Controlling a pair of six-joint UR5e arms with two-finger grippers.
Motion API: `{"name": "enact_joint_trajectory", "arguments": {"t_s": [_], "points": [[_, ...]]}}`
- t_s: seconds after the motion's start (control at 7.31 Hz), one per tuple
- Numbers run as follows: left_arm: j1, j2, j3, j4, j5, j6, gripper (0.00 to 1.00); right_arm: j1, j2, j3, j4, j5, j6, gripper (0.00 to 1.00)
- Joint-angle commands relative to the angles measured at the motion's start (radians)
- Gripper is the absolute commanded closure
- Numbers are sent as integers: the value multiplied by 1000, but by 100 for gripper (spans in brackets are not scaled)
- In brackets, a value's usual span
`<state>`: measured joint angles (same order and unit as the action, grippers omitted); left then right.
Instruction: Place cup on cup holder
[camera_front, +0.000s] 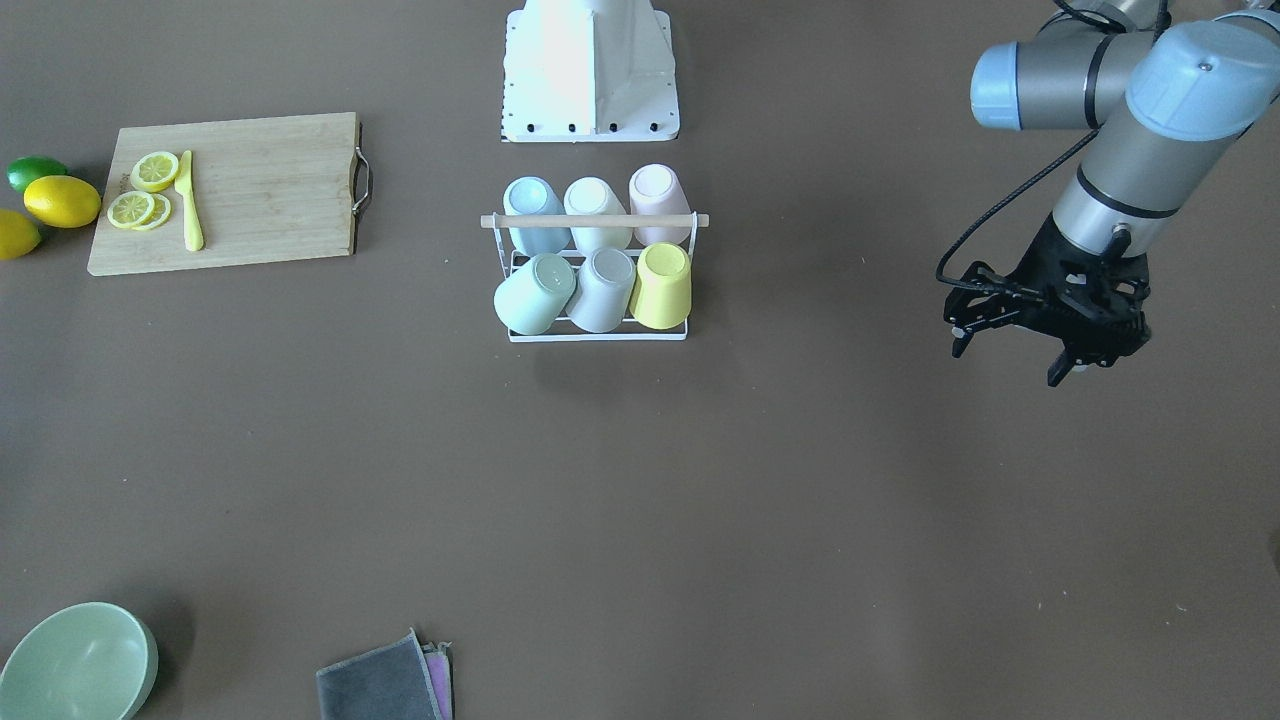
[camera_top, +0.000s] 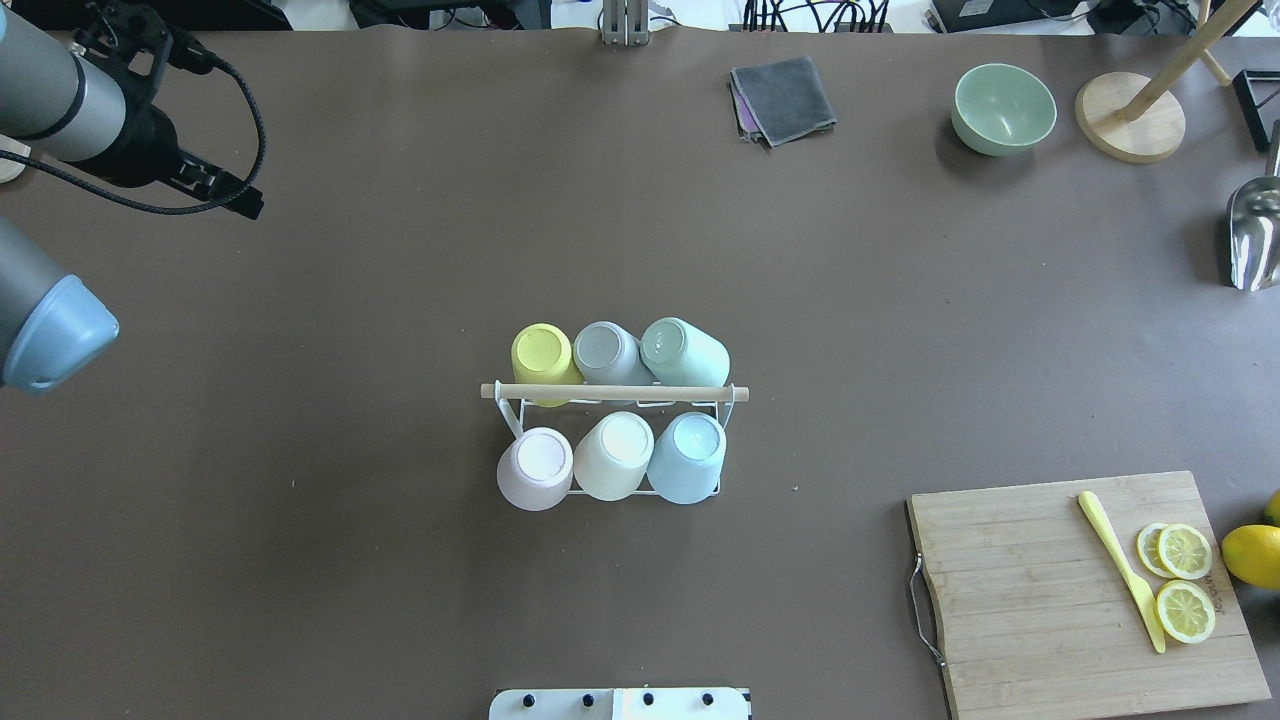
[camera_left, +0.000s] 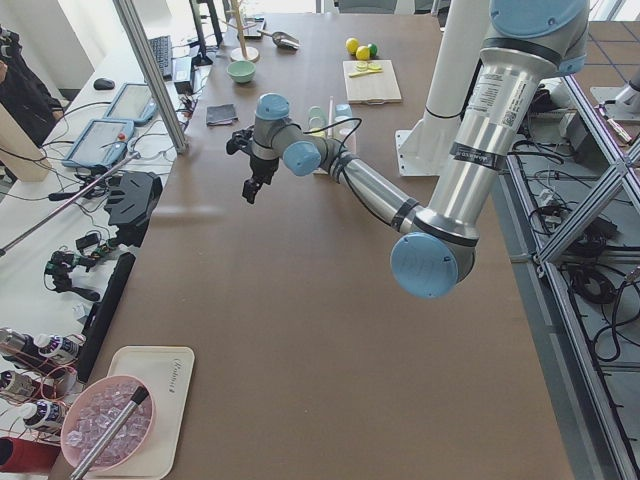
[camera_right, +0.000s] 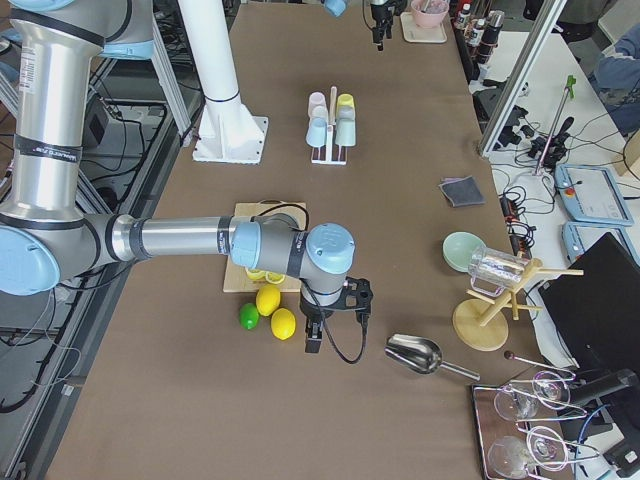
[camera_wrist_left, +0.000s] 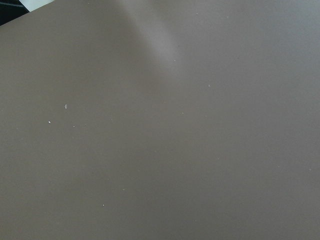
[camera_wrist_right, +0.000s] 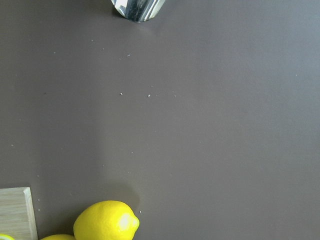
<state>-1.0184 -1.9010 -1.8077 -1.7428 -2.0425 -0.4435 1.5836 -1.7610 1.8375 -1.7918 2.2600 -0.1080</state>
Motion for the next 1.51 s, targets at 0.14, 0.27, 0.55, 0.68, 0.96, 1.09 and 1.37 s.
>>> {"name": "enact_joint_trajectory", "arguments": {"t_s": [0.14, 0.27, 0.55, 0.68, 0.96, 1.09, 1.37], "points": [[-127, 82, 2, -52, -128, 5, 2, 1, 0, -3, 2, -5, 2, 0], [-187, 114, 13, -50, -236, 8, 2, 1, 0, -3, 3, -5, 4, 0], [-216, 166, 16, -46, -251, 9, 2, 1, 0, -4, 5, -5, 2, 0], [-216, 213, 28, -44, -248, 9, 2, 1, -1, -4, 5, -5, 4, 0], [-262, 253, 85, -41, -248, 11, 2, 1, -3, -6, 5, -5, 4, 0], [-308, 299, 96, -41, -248, 12, 2, 1, -3, -9, 6, -14, 4, 0], [-469, 403, 96, -23, -254, 227, 2, 1, -2, -11, 6, -16, 4, 0]]}}
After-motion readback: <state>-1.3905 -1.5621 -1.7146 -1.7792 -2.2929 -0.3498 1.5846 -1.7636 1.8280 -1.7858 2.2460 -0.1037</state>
